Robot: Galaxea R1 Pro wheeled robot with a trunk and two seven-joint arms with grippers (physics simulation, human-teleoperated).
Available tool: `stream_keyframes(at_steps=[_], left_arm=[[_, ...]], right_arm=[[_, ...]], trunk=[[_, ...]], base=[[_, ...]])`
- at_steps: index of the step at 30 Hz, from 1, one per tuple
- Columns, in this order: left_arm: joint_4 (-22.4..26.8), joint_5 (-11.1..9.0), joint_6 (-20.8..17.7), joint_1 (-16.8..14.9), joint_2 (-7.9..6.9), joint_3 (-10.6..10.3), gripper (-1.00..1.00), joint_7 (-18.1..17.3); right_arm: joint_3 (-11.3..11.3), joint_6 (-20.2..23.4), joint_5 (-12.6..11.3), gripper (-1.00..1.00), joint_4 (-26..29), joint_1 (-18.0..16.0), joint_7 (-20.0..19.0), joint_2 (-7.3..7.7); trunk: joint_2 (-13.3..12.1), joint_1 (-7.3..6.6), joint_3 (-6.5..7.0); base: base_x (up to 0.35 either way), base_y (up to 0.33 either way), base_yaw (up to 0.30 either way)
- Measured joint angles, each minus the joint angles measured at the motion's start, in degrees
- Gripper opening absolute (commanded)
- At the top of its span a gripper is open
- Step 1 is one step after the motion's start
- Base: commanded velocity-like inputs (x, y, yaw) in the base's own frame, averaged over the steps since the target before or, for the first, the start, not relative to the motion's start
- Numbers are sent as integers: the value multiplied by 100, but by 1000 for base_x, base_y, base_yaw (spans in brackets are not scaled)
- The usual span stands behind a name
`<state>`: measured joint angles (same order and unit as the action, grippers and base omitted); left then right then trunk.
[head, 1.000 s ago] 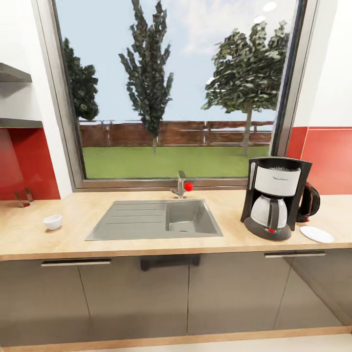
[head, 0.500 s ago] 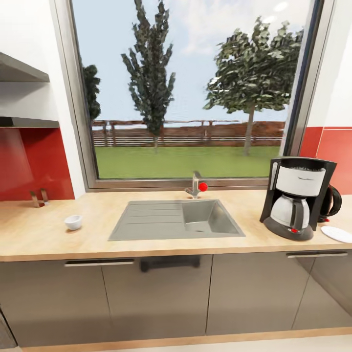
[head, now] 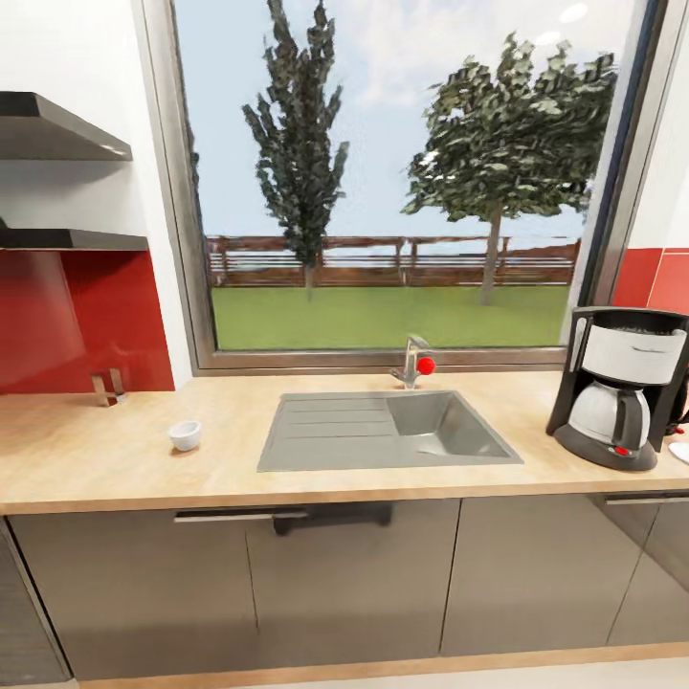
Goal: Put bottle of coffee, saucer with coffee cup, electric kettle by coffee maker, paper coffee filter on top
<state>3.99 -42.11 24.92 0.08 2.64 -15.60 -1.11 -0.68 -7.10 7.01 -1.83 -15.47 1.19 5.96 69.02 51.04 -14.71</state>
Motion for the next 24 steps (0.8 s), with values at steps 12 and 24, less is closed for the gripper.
stream_keyframes(at_steps=[12, 24], left_arm=[[0, 0, 8, 0, 0, 0, 100, 0], [0, 0, 11, 0, 0, 0, 100, 0]], right_arm=[[0, -28, 2, 100, 0, 0, -8, 0], [0, -39, -8, 100, 0, 0, 0, 1]], trunk=[[0, 0, 0], [0, 0, 0]], base=[[0, 343, 0], [0, 343, 0]])
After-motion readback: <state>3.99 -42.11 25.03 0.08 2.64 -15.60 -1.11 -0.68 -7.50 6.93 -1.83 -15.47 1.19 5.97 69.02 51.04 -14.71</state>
